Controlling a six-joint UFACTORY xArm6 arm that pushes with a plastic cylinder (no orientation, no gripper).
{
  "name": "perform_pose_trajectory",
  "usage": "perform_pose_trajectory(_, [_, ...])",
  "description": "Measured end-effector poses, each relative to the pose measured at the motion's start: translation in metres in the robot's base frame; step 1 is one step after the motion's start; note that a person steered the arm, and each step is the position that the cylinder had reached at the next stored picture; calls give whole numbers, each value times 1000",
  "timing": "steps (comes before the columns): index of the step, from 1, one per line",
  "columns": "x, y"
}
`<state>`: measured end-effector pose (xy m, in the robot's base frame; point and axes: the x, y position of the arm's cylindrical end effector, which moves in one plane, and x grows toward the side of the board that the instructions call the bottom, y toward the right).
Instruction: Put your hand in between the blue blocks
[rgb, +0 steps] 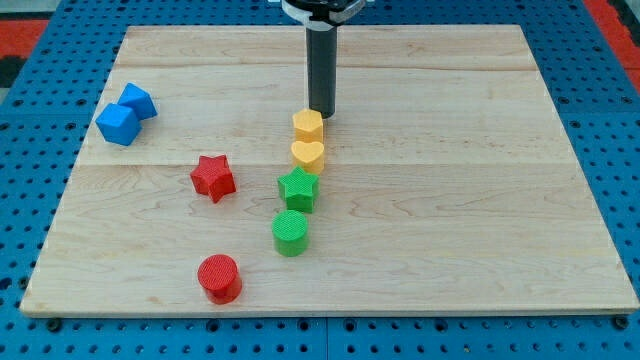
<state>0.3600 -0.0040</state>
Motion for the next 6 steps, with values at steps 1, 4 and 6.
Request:
perform_pose_trajectory(1, [0,-48])
perform_pose_trajectory(4, [74,-129])
perform_pose_trajectory(6, [46,-239])
